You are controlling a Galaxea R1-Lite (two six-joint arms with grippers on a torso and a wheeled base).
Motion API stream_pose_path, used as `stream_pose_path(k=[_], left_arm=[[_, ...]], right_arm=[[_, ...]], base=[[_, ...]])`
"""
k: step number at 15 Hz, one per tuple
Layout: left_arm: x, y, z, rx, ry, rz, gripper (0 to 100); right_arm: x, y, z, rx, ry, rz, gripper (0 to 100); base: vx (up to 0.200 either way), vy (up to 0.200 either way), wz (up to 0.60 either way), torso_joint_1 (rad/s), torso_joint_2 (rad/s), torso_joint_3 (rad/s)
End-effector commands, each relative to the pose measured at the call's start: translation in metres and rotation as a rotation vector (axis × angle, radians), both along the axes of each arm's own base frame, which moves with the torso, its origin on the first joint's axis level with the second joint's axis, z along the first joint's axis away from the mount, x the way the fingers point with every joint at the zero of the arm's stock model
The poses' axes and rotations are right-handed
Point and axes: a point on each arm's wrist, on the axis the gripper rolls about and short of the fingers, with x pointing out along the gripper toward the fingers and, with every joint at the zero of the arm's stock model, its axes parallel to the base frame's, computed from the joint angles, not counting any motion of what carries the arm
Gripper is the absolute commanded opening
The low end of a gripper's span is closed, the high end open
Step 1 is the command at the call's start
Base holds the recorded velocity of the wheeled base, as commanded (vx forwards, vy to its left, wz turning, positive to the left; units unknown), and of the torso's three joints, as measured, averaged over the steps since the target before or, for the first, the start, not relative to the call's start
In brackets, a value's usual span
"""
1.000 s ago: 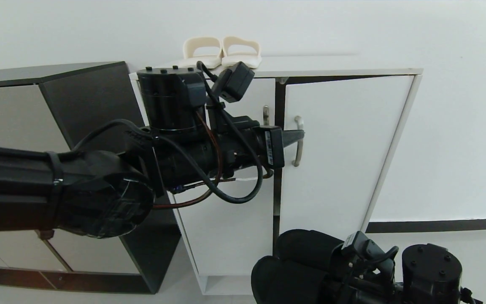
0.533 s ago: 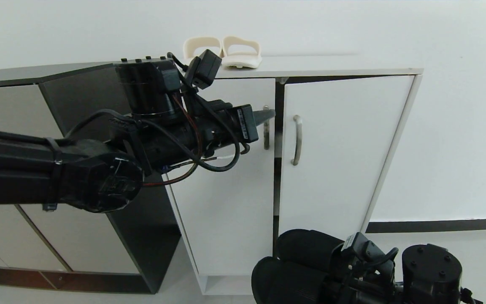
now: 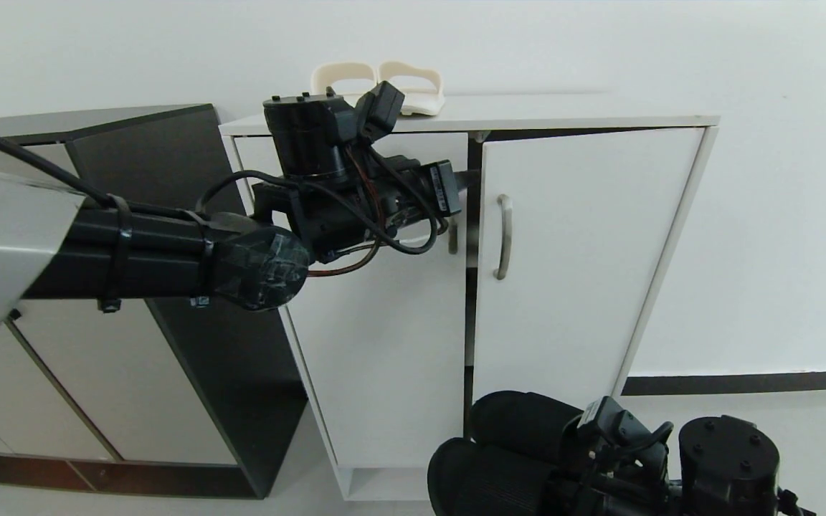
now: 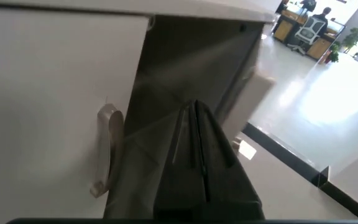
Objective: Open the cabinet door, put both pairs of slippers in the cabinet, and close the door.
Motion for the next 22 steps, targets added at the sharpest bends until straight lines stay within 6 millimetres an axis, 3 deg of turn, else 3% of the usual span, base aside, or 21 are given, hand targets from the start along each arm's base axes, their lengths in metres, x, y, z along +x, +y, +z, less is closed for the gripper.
stream_pose_path(k=[1, 5, 7, 11, 15, 18, 19, 21, 22], left_arm=[[0.007, -0.008, -0.009, 0.008, 0.015, -0.007, 0], [0.000, -0.018, -0.008, 0.006, 0.011, -0.036, 0], [-0.005, -0.023, -0.008, 0.005, 0.008, -0.046, 0], [-0.055, -0.045, 0.001, 0.010, 0.002, -0.165, 0], [-0.060, -0.046, 0.003, 0.017, -0.022, -0.156, 0], [-0.043, -0.017, 0.012, -0.029, -0.053, 0.065, 0], [-0.039, 0.010, 0.015, -0.022, -0.054, 0.202, 0], [-0.070, 0.059, 0.016, 0.078, -0.093, 0.410, 0], [-0.082, 0.073, 0.014, 0.106, -0.085, 0.449, 0]], right_arm=[[0.000, 0.000, -0.002, -0.005, 0.007, 0.003, 0], [-0.005, 0.004, -0.004, -0.010, 0.016, 0.025, 0], [-0.009, 0.006, -0.004, -0.012, 0.022, 0.041, 0], [-0.027, 0.014, -0.006, -0.029, 0.035, 0.118, 0], [-0.023, 0.017, -0.005, -0.016, 0.025, 0.105, 0], [0.005, 0.031, -0.006, 0.035, 0.005, -0.070, 0], [0.030, 0.046, -0.006, 0.098, -0.020, -0.249, 0], [0.056, 0.056, -0.001, 0.125, -0.087, -0.442, 0], [0.061, 0.056, 0.000, 0.119, -0.094, -0.471, 0]], base=[[0.000, 0.000, 0.00, 0.000, 0.00, 0.000], [0.000, 0.000, 0.00, 0.000, 0.00, 0.000], [-0.200, 0.000, 0.00, 0.002, 0.00, 0.002], [-0.200, 0.000, 0.00, -0.001, 0.00, 0.000], [-0.150, 0.000, 0.00, -0.002, 0.00, 0.003], [0.000, 0.000, 0.00, 0.000, 0.00, 0.000], [0.000, 0.000, 0.00, 0.000, 0.00, 0.000], [0.000, 0.000, 0.00, 0.000, 0.00, 0.000], [0.000, 0.000, 0.00, 0.000, 0.00, 0.000]])
